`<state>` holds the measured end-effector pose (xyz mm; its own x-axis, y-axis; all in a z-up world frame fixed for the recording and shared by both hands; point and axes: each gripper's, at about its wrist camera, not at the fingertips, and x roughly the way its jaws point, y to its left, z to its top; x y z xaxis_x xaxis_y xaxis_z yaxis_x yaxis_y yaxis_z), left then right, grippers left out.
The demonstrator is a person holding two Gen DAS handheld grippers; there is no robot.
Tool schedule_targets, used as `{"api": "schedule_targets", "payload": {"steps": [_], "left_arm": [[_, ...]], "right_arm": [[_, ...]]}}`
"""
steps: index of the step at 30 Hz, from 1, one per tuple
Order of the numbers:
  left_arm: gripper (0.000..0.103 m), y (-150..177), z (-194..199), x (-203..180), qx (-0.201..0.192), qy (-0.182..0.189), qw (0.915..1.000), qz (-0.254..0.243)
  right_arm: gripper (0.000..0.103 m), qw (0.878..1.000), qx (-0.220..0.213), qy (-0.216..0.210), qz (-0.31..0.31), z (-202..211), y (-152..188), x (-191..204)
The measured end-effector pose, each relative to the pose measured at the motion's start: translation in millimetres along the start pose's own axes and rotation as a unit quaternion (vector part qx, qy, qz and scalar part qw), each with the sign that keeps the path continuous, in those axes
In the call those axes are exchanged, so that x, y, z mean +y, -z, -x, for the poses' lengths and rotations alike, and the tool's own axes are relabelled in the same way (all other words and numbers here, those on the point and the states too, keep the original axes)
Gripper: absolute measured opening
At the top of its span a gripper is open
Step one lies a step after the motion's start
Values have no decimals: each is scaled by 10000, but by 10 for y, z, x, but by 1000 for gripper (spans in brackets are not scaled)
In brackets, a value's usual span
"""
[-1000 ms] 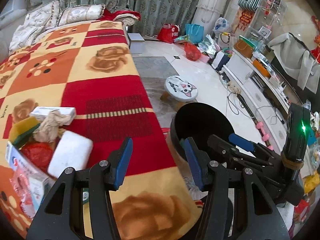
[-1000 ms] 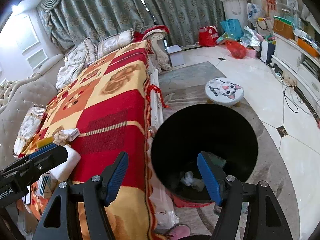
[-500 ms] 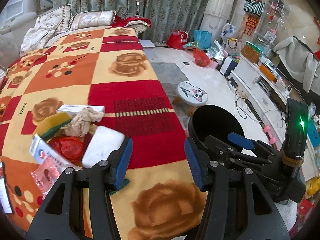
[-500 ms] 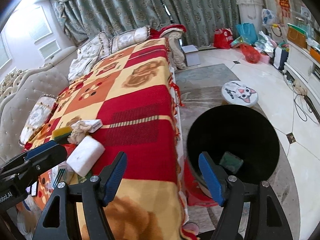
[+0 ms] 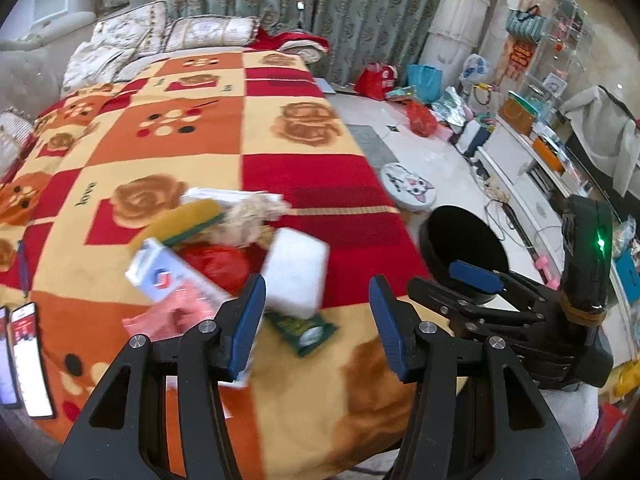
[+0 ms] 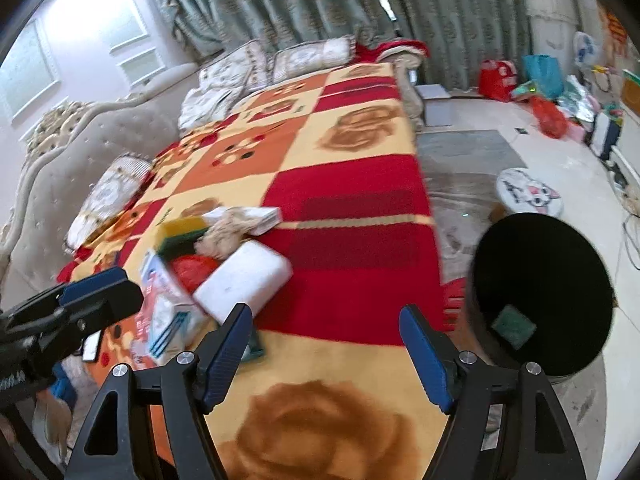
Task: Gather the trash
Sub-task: 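Bring both open tools back to the trash pile on the blanket, then grasp the pink plastic wrapper with the left tool while the right tool grasps the white TOBREX box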
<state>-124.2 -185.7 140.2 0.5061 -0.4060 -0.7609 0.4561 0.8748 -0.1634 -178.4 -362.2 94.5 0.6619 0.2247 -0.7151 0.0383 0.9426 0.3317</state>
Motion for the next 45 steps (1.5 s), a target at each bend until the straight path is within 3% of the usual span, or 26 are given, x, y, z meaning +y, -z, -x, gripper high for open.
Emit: {"api": "schedule_targets", "payload": {"steps": [10, 14, 21, 27, 34, 39, 45], "left_arm": [[52, 125, 81, 903, 74, -395, 9977, 543], [53, 212, 73, 1204, 122, -529, 9956, 760], [52, 327, 39, 1474, 234, -584, 9927, 1027], [52, 357, -37, 1541, 268, -410, 9931, 1068], [58, 403, -287, 1674, 490, 101, 9914, 1211], [62, 416, -447, 1746, 509, 337, 9903, 1251], [66, 426, -638, 1611, 726, 818, 9905, 829]], "right_arm": [[75, 9959, 471, -609, 467, -328, 136, 601], [75, 9914, 597, -1065, 475, -472, 174, 840], [71, 9875, 831, -1151, 685, -822, 201, 1203], [41, 9862, 894, -1149, 792, -1023, 261, 1310], [38, 9869, 684, -1208, 827, -764, 227, 1097], [38, 9891, 628, -967, 918, -519, 216, 872], [38, 9924, 668, -769, 689, -413, 235, 570]]}}
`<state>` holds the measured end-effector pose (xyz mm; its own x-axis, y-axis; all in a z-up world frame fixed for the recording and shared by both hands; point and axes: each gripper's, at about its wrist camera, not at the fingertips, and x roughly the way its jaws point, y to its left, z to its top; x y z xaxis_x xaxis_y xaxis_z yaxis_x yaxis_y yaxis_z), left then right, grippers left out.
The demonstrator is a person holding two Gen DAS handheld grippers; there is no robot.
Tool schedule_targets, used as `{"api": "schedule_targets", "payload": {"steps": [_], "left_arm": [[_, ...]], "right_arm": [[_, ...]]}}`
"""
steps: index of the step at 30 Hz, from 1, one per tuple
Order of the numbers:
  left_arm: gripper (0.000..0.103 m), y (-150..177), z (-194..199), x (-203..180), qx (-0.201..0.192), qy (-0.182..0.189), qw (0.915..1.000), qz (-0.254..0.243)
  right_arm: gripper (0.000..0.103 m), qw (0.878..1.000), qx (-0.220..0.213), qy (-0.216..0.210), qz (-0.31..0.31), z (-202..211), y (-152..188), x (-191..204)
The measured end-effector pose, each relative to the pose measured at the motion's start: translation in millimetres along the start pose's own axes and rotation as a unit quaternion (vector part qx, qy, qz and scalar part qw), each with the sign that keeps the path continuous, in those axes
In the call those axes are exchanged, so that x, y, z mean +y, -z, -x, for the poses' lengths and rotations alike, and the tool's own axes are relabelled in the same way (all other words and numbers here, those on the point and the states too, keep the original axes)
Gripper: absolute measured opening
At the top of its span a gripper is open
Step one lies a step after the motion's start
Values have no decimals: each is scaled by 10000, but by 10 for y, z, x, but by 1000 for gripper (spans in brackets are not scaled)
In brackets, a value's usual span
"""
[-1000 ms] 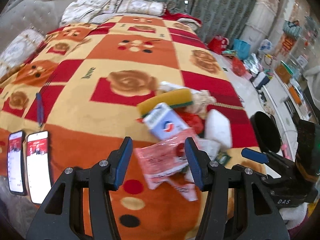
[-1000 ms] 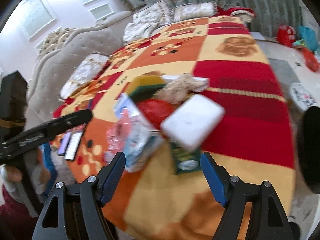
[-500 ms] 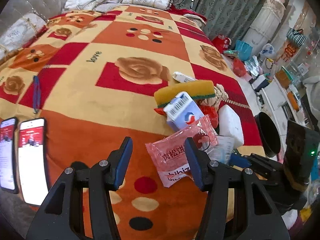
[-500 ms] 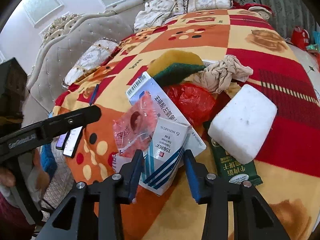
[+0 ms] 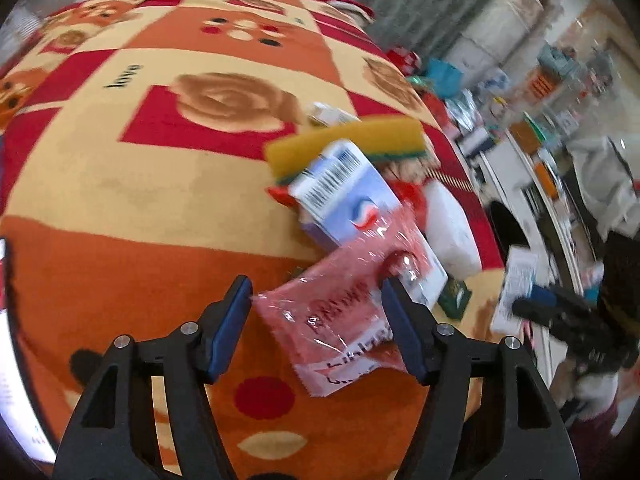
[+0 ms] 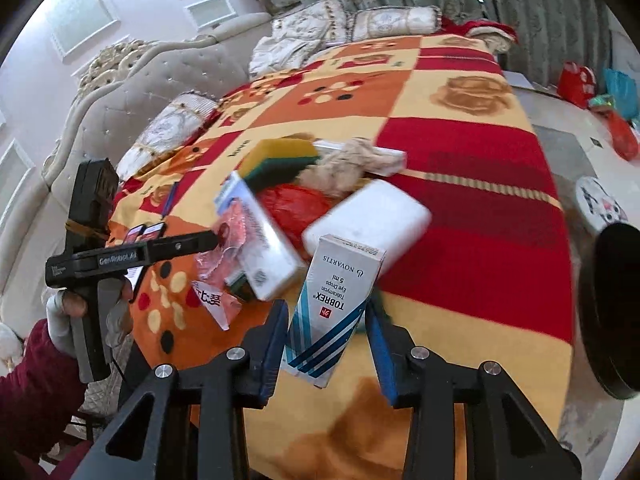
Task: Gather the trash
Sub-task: 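Grasp the pink plastic wrapper with the left tool while the right tool grasps the white TOBREX box, then carry the wrapper and TOBREX box over the black bin and open both tools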
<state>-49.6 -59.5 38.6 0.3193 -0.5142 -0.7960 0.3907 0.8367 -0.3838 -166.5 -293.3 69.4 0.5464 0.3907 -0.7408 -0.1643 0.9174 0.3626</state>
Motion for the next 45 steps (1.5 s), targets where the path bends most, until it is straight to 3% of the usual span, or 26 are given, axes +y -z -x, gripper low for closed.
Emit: {"api": "schedule_targets", "payload": {"steps": [4, 6, 8, 10, 13, 16, 21, 28, 35, 45], "left_arm": [[66, 82, -84, -140, 273, -20, 9989, -391], [65, 115, -49, -147, 197, -216, 9987, -411], [63, 122, 10, -107, 124, -173, 9994, -262], [36, 129, 75, -66, 100, -112, 9998, -89], [17, 145, 206, -55, -20, -268, 9996, -60], [11, 150, 336, -55, -143, -230, 9996, 26], [9, 102, 538, -184, -401, -162, 9991, 42], [9, -42, 667, -630, -636, 91, 9974, -335], [9, -218, 553, -1114, -728, 282, 9952, -584], [9, -352, 254, -1664, -696, 173, 9930, -939]], "right_arm": [[38, 9999, 86, 38, -92, -14, 35, -95], [38, 9999, 99, 27, -66, -33, 30, -80], [38, 10000, 90, 0, -31, -40, 23, -64], [38, 10000, 83, -29, 1, -46, 21, -48], [38, 10000, 69, -55, 31, -59, 13, -26], [38, 9999, 43, -83, 70, -54, 11, 2], [38, 9999, -43, -99, 109, 6, 11, 27], [38, 9996, -244, -22, 129, 161, -34, -8], [38, 9986, -513, 160, -14, 391, -79, -162], [38, 9956, -809, 415, -215, 686, -98, -431]]}}
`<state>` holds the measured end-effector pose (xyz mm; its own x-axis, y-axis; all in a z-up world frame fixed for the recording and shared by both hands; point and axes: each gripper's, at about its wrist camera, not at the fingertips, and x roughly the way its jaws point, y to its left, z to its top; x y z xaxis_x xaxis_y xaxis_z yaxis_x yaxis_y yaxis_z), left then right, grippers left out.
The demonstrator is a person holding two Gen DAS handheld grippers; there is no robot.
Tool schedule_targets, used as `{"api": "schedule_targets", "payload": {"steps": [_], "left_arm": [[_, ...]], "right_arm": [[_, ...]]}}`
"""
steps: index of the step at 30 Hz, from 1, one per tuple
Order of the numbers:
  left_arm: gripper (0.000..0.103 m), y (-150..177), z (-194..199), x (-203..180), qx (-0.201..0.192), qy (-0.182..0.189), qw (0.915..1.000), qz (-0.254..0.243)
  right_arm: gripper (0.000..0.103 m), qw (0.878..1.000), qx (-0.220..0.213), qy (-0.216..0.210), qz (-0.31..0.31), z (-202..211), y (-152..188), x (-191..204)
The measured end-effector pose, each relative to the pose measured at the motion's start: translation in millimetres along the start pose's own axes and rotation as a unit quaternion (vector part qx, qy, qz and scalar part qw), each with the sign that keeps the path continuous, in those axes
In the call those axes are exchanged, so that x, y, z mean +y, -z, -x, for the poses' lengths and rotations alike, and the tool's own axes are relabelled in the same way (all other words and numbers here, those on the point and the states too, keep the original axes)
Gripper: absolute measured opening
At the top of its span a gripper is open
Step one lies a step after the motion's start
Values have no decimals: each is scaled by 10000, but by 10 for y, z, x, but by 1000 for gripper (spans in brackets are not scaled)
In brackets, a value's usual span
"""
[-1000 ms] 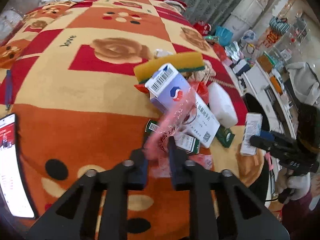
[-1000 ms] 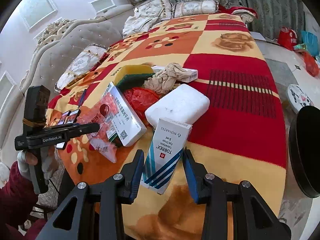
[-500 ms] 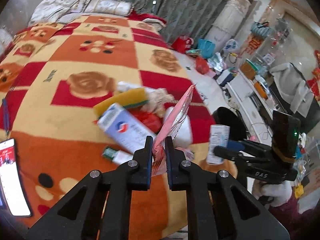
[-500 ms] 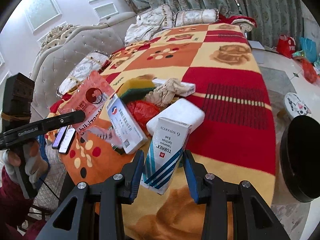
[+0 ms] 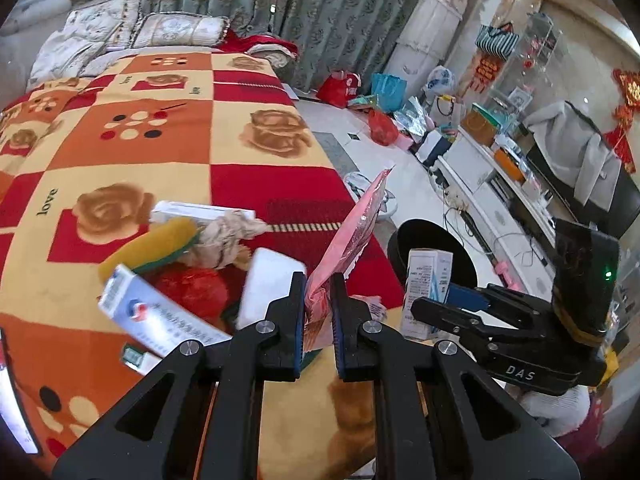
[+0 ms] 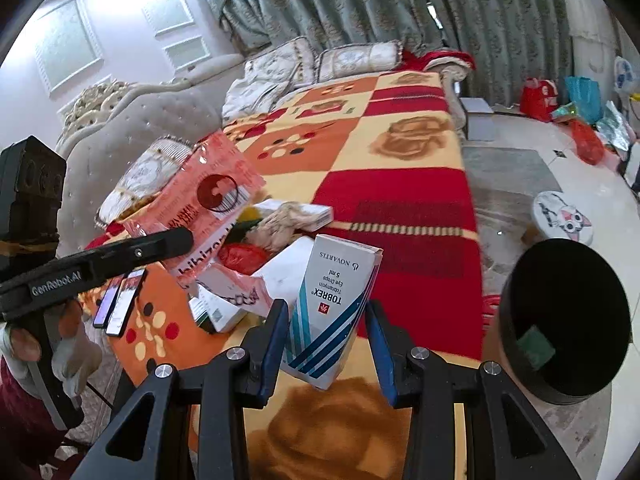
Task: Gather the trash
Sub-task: 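Carry the wrapper and TOBREX box over the black bin and open both tools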
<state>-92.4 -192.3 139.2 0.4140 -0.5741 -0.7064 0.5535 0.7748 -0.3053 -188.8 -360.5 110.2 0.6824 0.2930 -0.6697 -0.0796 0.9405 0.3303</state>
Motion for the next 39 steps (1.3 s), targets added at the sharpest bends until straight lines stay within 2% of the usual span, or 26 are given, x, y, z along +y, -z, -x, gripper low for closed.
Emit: {"api": "schedule_targets", "payload": {"steps": [12, 25, 39], "left_arm": [[9, -104, -338, -399, 118, -137, 9992, -350], [9, -217, -597, -757, 232, 30, 9980, -591], [9, -154, -781, -792, 432, 65, 9976, -533]], "right_arm": [[38, 9985, -208, 359, -346, 233, -36, -443], [38, 9952, -290, 701, -612, 379, -16, -817], [39, 9880, -216, 853, -1266, 400, 136, -1278]]}}
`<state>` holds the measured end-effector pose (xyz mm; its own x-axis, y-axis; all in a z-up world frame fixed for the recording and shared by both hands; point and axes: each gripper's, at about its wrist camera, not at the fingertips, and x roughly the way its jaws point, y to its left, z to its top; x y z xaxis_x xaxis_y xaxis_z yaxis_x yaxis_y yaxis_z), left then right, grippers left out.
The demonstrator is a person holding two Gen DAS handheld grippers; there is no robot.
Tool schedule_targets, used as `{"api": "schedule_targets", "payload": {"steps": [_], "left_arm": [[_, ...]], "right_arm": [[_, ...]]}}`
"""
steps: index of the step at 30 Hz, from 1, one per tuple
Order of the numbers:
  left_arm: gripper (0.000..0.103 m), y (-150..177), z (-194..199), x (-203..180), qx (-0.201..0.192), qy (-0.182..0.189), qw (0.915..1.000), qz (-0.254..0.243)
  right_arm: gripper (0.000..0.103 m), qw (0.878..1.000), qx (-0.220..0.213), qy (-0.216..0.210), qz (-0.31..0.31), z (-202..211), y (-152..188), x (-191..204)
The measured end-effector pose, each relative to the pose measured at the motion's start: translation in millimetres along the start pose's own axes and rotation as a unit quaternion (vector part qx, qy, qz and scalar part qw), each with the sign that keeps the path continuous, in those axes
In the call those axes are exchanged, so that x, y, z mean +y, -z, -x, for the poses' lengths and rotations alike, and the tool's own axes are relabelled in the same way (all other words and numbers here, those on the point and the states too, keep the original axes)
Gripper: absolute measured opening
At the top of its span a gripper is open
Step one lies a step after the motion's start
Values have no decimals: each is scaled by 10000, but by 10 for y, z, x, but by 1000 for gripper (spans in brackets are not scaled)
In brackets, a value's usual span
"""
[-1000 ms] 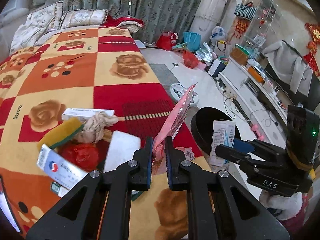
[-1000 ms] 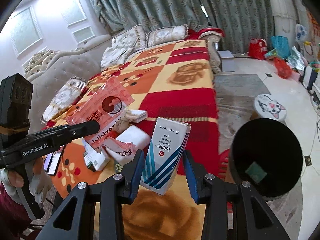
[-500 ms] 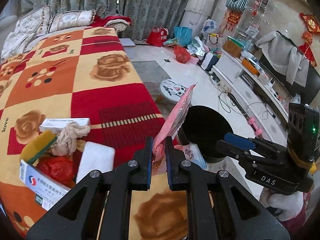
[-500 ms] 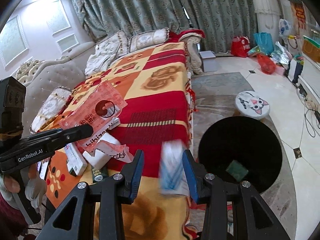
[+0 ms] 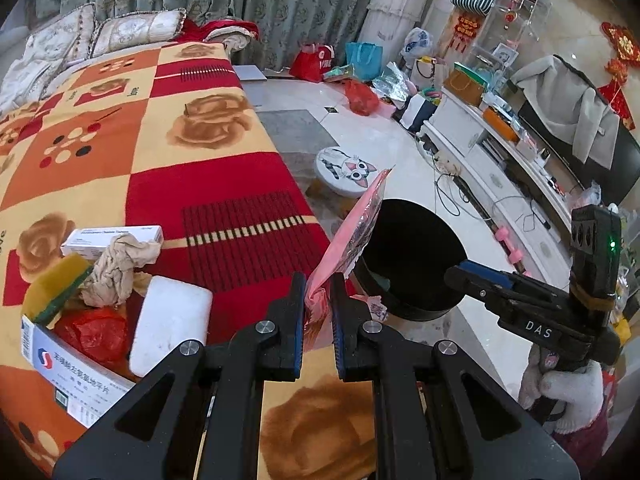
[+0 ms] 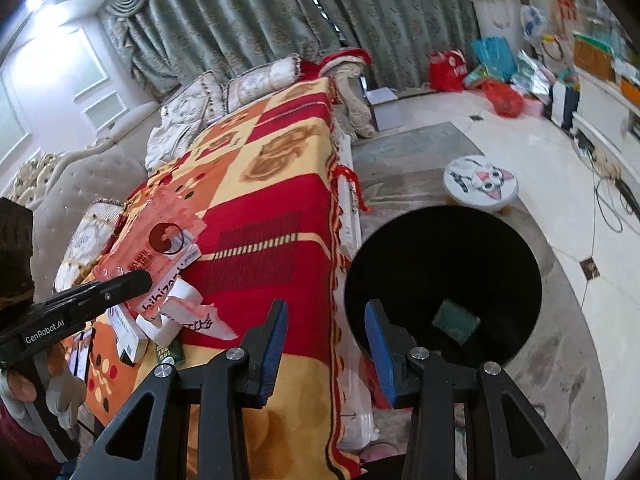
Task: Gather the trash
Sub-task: 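Carry the wrapper and TOBREX box over the black bin and open both tools, then bring both open tools back to the trash pile on the blanket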
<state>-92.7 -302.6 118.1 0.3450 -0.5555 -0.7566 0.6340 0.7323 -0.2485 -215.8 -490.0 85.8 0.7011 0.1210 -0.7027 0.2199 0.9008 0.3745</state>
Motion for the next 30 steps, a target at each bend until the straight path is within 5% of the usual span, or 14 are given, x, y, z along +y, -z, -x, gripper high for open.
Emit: {"api": "schedule_targets", "payload": {"steps": [12, 25, 27, 28, 30], "left_arm": [[9, -125, -327, -325, 170, 523, 9985, 81], [12, -308, -915, -814, 414, 954, 9946, -29], [24, -330, -983, -881, 420, 1049, 9936, -24], [42, -338, -1004, -900, 413, 1106, 9930, -16], [61, -342, -1030, -920, 375, 1221, 9918, 42]], "right_arm": [[58, 9996, 62, 114, -270, 43, 47, -224], [63, 9974, 0, 395, -607, 131, 24, -644], [64, 9969, -17, 426, -664, 159, 28, -699], [65, 9968, -24, 437, -673, 165, 30, -706], [66, 9963, -42, 477, -708, 182, 33, -743]]}}
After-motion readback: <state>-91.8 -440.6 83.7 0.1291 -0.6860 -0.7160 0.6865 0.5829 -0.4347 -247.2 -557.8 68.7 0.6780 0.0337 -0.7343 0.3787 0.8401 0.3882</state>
